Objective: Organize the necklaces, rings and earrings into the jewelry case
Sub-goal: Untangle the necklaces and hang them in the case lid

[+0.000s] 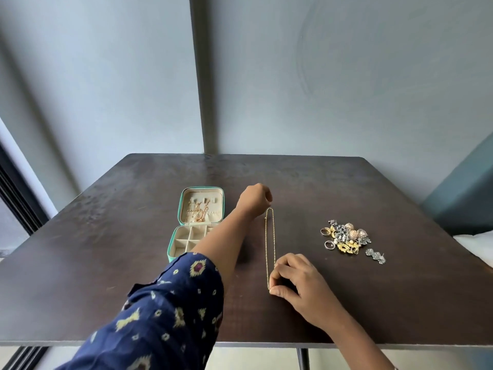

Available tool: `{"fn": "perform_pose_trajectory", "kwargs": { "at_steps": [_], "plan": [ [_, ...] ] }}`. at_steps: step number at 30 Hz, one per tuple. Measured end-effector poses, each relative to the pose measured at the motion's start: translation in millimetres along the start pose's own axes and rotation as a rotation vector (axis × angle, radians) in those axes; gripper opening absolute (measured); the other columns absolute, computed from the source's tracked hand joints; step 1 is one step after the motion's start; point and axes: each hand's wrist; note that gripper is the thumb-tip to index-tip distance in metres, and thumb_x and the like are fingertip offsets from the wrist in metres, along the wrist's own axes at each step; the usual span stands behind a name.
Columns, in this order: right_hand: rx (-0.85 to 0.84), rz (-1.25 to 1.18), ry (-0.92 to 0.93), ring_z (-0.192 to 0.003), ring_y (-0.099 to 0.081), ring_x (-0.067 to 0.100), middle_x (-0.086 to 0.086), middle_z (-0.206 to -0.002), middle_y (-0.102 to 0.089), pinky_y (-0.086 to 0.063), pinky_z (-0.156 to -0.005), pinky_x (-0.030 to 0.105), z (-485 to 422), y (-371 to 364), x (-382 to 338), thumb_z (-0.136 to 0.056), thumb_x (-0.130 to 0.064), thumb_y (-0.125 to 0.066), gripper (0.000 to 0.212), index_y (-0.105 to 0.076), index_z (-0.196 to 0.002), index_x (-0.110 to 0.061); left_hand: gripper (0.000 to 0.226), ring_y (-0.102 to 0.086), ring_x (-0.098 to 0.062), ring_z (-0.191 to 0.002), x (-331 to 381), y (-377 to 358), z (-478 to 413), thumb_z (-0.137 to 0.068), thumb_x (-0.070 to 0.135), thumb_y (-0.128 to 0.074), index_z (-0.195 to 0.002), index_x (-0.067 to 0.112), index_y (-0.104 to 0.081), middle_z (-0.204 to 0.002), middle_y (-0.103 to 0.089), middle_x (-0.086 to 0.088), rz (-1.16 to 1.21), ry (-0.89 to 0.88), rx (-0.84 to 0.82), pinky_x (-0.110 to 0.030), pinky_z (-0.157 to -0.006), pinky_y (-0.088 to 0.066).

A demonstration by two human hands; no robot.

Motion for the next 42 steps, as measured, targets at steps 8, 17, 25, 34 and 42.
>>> {"fn": "perform_pose_trajectory", "kwargs": {
  "at_steps": [8, 17, 25, 34, 42],
  "plan": [
    [0.016, 0.038, 0.023, -0.096, -0.040, -0.003, -0.025, -0.090, -0.041, -0.038, -0.087, 0.023, -1, -4, 4, -0.077, -0.050, -0.046, 0.019, -0.054, -0.082, -0.033, 0.016, -0.060, -0.032, -0.097, -6, -19, -17, -0.078, 0.007, -0.063, -0.094, 0.007, -0.065, -0.101, -0.067, -0.014, -0.103, 0.041, -0.001, -0.033, -0.077, -0.047],
    [0.048, 0.088, 0.063, -0.092, -0.037, -0.005, -0.026, -0.091, -0.038, -0.038, -0.083, 0.021, 0, -7, 6, -0.082, -0.047, -0.039, 0.017, -0.049, -0.084, -0.034, 0.022, -0.054, -0.036, -0.106, -9, -25, -20, -0.090, 0.013, -0.049, -0.103, -0.002, -0.059, -0.114, -0.059, -0.018, -0.208, 0.004, -0.054, -0.037, -0.083, -0.043],
    [0.259, 0.096, 0.170, -0.096, -0.044, 0.000, -0.017, -0.104, -0.046, -0.034, -0.085, 0.010, 4, -4, 0, -0.087, -0.031, -0.046, 0.006, -0.045, -0.082, -0.028, 0.031, -0.047, -0.013, -0.047, -12, 4, -3, -0.095, 0.005, -0.044, -0.065, 0.011, -0.047, -0.063, -0.054, -0.005, 0.534, 0.164, -0.058, -0.022, -0.045, -0.038],
    [0.309, 0.305, 0.452, -0.101, -0.052, 0.007, -0.013, -0.088, -0.060, -0.038, -0.083, 0.020, 10, -5, -20, -0.086, -0.026, -0.051, 0.006, -0.046, -0.082, -0.026, 0.031, -0.045, -0.007, -0.027, -20, 64, 36, -0.096, 0.000, -0.042, -0.065, 0.006, -0.043, -0.050, -0.042, -0.007, 0.873, 0.250, 0.078, -0.015, -0.032, -0.040],
    [0.418, 0.245, 0.500, -0.101, -0.053, 0.004, -0.008, -0.077, -0.063, -0.041, -0.089, 0.018, 22, -8, -50, -0.085, -0.023, -0.054, 0.005, -0.051, -0.082, -0.023, 0.028, -0.034, -0.004, -0.029, -24, 96, 72, -0.095, 0.001, -0.045, -0.067, 0.002, -0.048, -0.059, -0.047, -0.008, 0.926, 0.204, 0.069, -0.017, -0.037, -0.044]
  ]
}}
Point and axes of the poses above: each hand's wrist, its own z-axis away from the middle knuckle, its own y-axis out of the back of the hand, x = y × z
